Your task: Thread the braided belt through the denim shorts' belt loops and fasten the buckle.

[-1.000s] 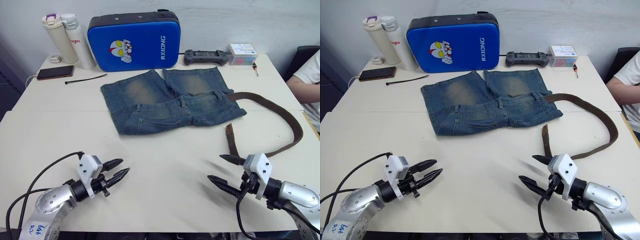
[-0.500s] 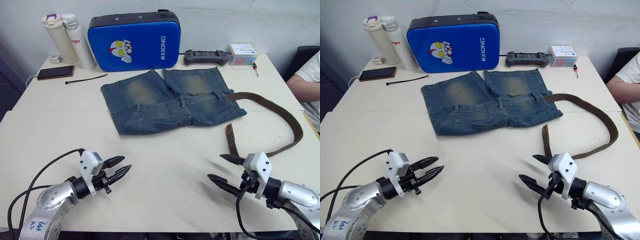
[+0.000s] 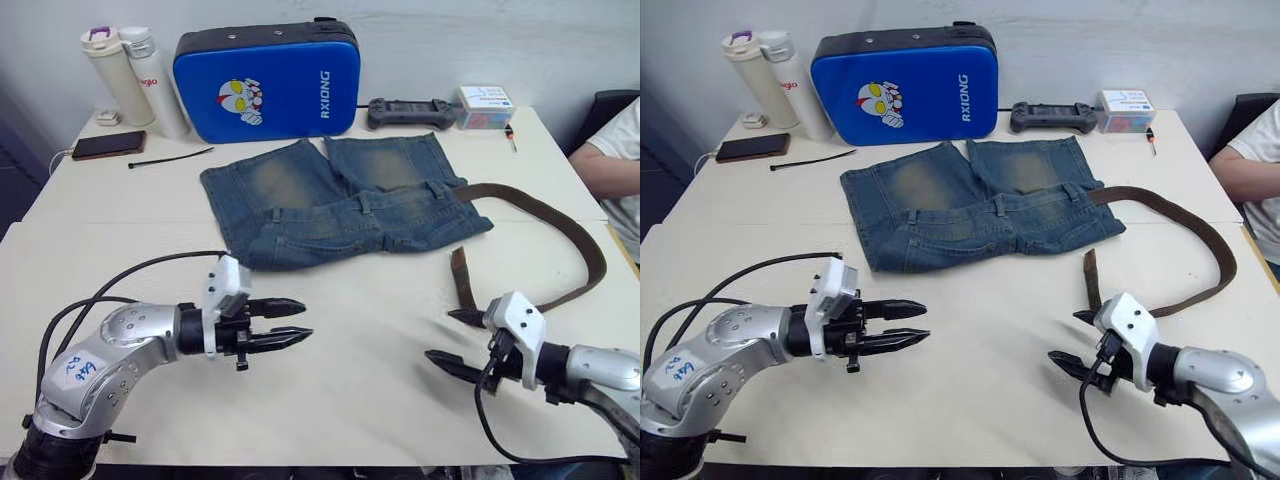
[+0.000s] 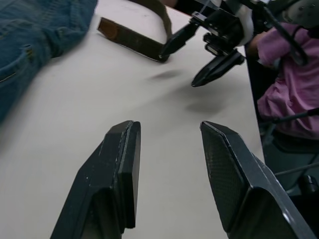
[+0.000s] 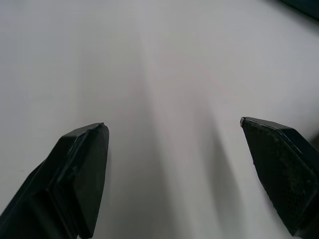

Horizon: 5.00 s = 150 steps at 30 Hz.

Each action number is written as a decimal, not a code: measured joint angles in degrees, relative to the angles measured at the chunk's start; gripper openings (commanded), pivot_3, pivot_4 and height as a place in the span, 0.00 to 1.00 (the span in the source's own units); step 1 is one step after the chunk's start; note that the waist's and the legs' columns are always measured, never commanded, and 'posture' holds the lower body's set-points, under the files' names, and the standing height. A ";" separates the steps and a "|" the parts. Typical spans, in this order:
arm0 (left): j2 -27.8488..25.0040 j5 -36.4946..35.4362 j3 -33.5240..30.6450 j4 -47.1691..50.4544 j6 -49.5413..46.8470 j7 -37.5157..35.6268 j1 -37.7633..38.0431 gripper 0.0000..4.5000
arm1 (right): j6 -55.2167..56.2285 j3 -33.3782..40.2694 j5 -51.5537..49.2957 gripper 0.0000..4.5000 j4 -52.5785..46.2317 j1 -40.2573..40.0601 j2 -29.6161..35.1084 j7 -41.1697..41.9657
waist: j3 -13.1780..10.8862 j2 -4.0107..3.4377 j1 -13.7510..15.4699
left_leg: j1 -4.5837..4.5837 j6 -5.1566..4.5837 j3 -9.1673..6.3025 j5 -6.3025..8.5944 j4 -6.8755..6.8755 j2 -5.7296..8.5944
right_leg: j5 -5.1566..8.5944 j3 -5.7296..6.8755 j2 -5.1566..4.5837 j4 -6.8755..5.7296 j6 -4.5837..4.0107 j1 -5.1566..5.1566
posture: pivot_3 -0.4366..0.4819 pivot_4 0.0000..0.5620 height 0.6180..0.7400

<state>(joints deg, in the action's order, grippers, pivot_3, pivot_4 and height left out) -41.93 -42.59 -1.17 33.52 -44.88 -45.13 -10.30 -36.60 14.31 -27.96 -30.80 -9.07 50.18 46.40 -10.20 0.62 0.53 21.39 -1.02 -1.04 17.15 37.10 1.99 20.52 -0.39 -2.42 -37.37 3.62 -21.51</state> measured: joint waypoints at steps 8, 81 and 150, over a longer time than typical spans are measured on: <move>1.55 4.55 1.21 0.08 -0.22 6.01 -0.31 0.49 | -15.12 -2.87 -0.98 1.00 12.91 20.49 0.56 -6.85 | -0.03 0.02 -0.58 | 0.04 0.08 0.00 -0.06 0.02 -0.01 | 0.01 0.00 0.01 -0.03 -0.02 -0.03 | 0.48 0.27 1.00; 46.51 -20.35 -5.56 -30.92 -17.56 33.05 -28.16 0.00 | 6.88 -1.77 -74.00 0.99 -0.14 7.28 -34.54 -52.75 | -0.24 0.33 0.75 | 0.74 0.06 -0.03 -0.09 0.61 -0.01 | -0.25 0.03 0.09 0.46 0.64 -0.16 | 0.48 0.27 1.00; 48.02 56.02 30.80 -103.89 53.50 15.20 -62.41 0.44 | 0.65 32.49 -68.90 0.00 -11.19 -14.21 -5.29 -40.75 | -0.35 0.36 2.28 | 1.09 -0.96 0.16 0.23 0.28 0.14 | -0.53 -0.08 -0.11 1.36 1.09 -0.21 | 0.48 0.27 1.00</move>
<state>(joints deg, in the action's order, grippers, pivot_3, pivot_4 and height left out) 6.09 13.43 29.63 -70.37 8.62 -29.94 -72.71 -35.95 46.80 -96.86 -41.99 -23.28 44.89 5.65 -10.55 0.99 2.80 22.47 -1.97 -0.88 17.38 37.38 2.13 19.99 -0.47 -2.53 -36.01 4.71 -21.72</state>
